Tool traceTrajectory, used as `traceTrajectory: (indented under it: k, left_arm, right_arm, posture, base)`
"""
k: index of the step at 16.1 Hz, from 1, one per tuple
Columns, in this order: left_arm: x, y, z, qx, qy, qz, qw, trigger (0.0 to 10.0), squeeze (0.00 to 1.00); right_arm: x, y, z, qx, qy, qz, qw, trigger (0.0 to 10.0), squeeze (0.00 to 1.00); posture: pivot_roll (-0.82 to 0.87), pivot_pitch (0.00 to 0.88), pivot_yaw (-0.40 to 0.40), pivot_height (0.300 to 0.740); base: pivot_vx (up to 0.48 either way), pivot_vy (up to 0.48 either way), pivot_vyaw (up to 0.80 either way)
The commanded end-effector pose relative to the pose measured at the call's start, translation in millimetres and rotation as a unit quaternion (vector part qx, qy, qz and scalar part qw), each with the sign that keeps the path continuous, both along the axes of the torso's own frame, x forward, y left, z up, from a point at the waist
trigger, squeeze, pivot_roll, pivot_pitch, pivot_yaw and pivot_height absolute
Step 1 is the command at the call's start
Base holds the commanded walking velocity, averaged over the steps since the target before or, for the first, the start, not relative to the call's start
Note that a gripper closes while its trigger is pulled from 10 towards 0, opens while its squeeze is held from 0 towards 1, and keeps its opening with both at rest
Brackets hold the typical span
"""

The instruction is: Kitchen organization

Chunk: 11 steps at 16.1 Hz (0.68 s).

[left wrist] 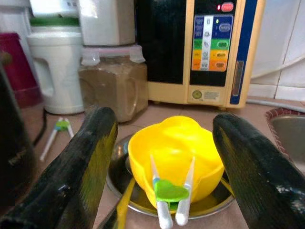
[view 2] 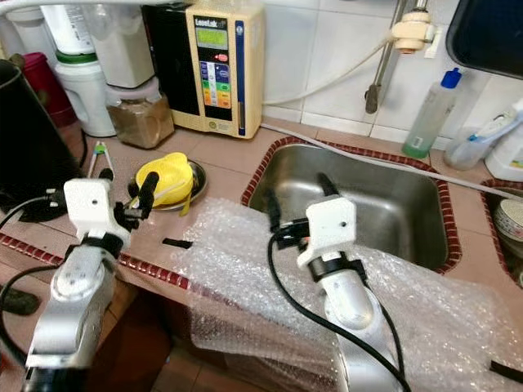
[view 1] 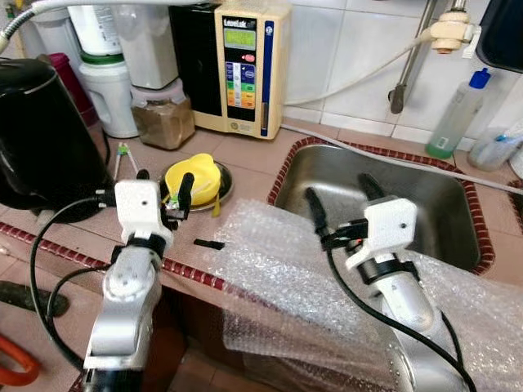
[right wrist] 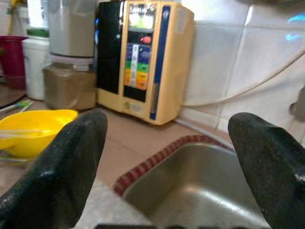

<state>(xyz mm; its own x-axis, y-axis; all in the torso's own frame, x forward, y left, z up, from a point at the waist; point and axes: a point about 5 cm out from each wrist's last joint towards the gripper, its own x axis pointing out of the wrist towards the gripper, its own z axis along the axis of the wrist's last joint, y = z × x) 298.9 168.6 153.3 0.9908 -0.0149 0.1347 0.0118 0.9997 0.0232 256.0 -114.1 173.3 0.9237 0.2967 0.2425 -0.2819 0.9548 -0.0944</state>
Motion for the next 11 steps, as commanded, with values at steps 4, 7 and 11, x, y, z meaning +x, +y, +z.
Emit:
traceTrajectory:
  k: [4,7,11]
  left_arm:
    - [14.1,-0.2,-6.8,-0.016,0.021,-0.012,1.0,10.0,0.0]
    - [17.0,-2.6,-9.5,-0.022,0.029,-0.014,0.999,10.0,0.0]
    - [16.6,-2.7,-15.5,-0.015,0.037,-0.014,0.999,10.0,0.0]
  right_arm:
    - [-7.7,12.2,3.3,0.011,0.011,0.055,0.998,10.0,0.0]
    - [-8.9,11.3,2.7,0.016,0.015,0.055,0.998,10.0,0.0]
    - [-11.5,12.9,0.3,0.017,0.024,0.063,0.998,10.0,0.0]
  posture:
    - [0.03,0.044,0.012,0.74]
    - [0.03,0.045,0.018,0.74]
    - [0.03,0.044,0.022,0.74]
  base:
    - [0.0,0.0,0.0]
    - [0.0,0.0,0.0]
    - [0.0,0.0,0.0]
